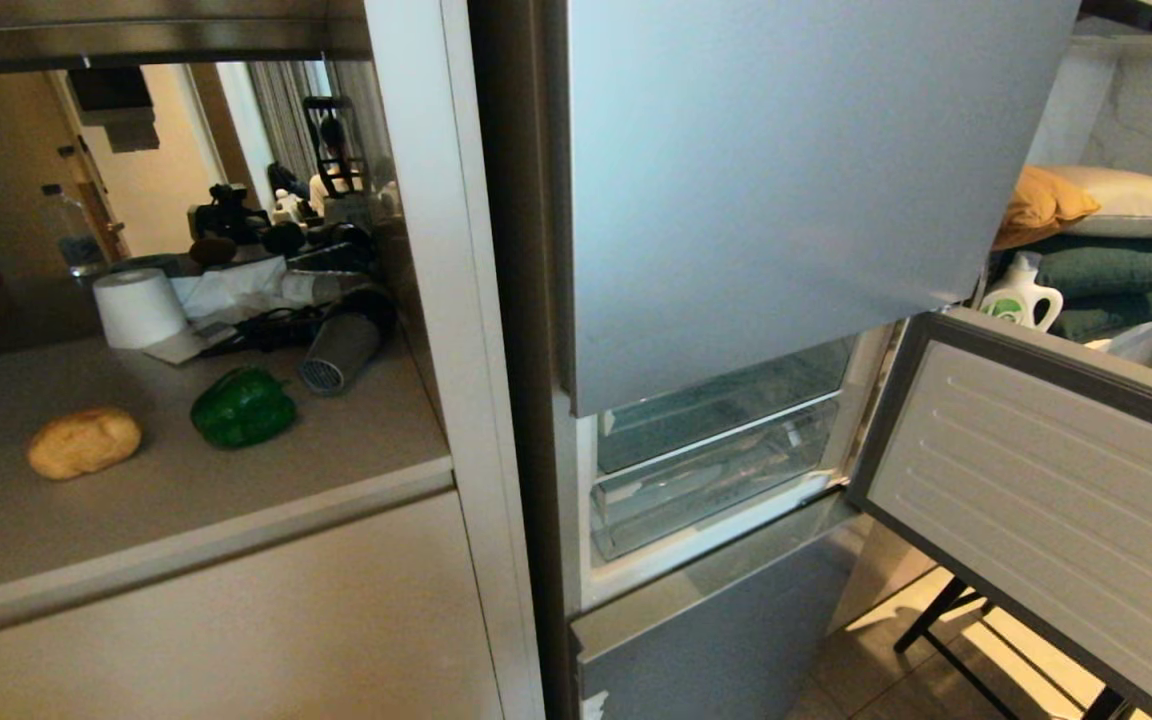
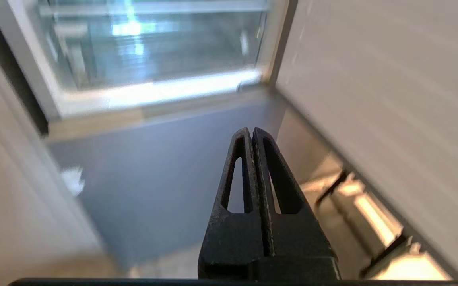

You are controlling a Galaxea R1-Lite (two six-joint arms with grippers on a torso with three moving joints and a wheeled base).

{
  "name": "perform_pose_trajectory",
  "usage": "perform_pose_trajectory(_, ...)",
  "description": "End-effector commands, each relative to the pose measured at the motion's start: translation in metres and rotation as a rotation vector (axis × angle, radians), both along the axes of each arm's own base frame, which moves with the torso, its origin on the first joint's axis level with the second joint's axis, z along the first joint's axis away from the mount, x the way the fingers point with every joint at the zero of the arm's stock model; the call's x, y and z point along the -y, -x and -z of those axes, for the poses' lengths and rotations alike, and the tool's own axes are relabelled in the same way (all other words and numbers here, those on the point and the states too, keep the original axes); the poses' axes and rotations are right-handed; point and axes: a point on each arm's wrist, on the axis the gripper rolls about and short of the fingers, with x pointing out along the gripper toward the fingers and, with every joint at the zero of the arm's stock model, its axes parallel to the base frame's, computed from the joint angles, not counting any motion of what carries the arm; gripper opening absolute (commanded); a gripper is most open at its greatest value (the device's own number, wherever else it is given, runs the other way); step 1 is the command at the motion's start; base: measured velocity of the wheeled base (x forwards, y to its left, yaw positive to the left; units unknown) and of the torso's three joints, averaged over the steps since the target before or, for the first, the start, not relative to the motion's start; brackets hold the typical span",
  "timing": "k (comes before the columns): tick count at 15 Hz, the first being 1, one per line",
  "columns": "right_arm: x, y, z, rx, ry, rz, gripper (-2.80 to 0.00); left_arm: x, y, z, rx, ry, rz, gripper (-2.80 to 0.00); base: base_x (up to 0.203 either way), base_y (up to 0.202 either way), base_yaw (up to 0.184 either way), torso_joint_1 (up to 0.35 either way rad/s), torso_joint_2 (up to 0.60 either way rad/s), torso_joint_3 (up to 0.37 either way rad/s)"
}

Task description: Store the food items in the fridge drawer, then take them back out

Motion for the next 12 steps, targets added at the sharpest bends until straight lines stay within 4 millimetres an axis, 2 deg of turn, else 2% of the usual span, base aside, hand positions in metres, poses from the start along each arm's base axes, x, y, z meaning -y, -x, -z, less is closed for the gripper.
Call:
perform_pose_trajectory(1, 0.0000, 0.0042, 0.0032, 0.046, 0.002, -0.002, -2.80, 0.0000, -0.0009, 0.0030, -0.011, 0.010, 0.000, -2.80, 0.000, 0.000, 0.000, 0.000, 0.00, 0.000)
perform_pose_trajectory(8, 0.0000, 0.0041, 0.0035, 0.043, 0.012, -0.005, -2.80, 0.0000, -0.0009, 0.0029, -0.012, 0.013, 0.000, -2.80, 0.000, 0.000, 0.000, 0.000, 0.00, 0.000)
perform_pose_trajectory(12, 0.0004, 0.0042, 0.0034, 0.044, -0.052, 0.016, -2.80, 0.0000, -0.0009, 0.0029, -0.012, 0.012, 0.000, -2.80, 0.000, 0.000, 0.000, 0.000, 0.00, 0.000)
